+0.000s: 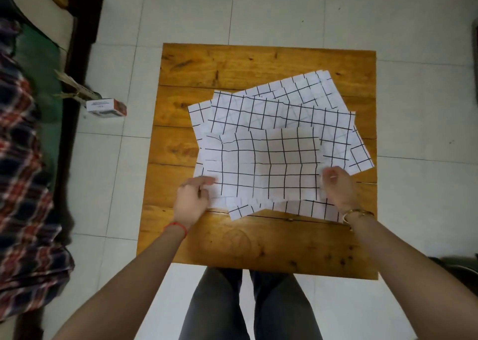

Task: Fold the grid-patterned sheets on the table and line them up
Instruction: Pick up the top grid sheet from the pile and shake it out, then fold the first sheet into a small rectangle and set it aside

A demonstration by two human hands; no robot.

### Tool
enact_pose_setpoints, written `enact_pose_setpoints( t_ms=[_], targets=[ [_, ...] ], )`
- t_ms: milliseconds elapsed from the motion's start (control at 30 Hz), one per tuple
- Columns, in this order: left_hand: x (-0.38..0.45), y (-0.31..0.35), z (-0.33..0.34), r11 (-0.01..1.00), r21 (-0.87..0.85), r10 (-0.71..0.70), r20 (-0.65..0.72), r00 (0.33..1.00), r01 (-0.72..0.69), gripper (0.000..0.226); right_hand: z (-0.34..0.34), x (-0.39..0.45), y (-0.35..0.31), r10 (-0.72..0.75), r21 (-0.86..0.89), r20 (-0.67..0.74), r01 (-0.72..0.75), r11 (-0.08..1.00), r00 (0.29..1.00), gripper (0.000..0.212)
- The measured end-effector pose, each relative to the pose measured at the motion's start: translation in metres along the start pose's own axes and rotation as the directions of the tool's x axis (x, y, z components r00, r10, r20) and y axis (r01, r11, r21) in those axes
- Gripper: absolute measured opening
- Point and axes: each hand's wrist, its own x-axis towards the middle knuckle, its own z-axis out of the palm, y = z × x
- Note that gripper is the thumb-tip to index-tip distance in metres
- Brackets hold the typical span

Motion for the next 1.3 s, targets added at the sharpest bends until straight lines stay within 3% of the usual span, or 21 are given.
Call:
enact_pose_setpoints(
  t_ms=[133, 200, 367, 500, 667, 867, 1100, 1200, 1300],
  targets=[
    [0.033, 0.012, -0.008, 0.99, -0.118, -0.101, -0.212, 0.972, 0.077, 0.013, 0.004, 0.031, -0.012, -0.077, -0.003, -0.109, 0.077, 0.997, 0.991, 0.028],
    [0.054, 0.02, -0.01, 0.974, -0.176, -0.187, -0.248, 0.95, 0.145, 0.016, 0.007, 0.047, -0.021, -0.092, 0.035, -0.154, 0.098, 0.995, 0.984, 0.025],
    [0.102, 0.026, -0.005, 0.891, -0.276, -0.41, -0.152, 0.899, 0.36, 0.037, 0.015, 0.082, -0.038, -0.062, 0.089, -0.211, 0.082, 0.993, 0.976, 0.02],
    [0.125, 0.026, 0.007, 0.852, -0.268, -0.494, -0.13, 0.86, 0.449, 0.045, 0.025, 0.103, -0.04, -0.026, 0.099, -0.199, 0.046, 0.994, 0.98, 0.02],
    [0.137, 0.025, 0.018, 0.797, -0.346, -0.557, -0.104, 0.824, 0.495, 0.023, 0.032, 0.124, -0.042, 0.03, 0.088, -0.181, -0.014, 0.996, 0.983, 0.031],
    [0.142, 0.016, 0.021, 0.804, -0.433, -0.509, -0.149, 0.848, 0.407, 0.015, 0.03, 0.135, -0.046, 0.048, 0.045, -0.235, -0.039, 0.998, 0.971, 0.018],
    [0.149, 0.019, 0.029, 0.852, -0.444, -0.383, -0.165, 0.909, 0.278, 0.006, 0.023, 0.139, -0.036, 0.144, 0.089, -0.347, -0.12, 0.989, 0.927, 0.02],
    [0.148, 0.021, 0.037, 0.926, -0.305, -0.293, -0.211, 0.932, 0.222, 0.037, 0.025, 0.136, -0.039, 0.101, 0.085, -0.393, -0.073, 0.994, 0.914, 0.034],
    [0.143, 0.015, 0.043, 0.998, 0.064, 0.02, -0.274, 0.962, -0.003, 0.059, 0.033, 0.126, -0.049, -0.198, -0.179, -0.419, 0.133, 0.975, 0.886, 0.04]
  ],
)
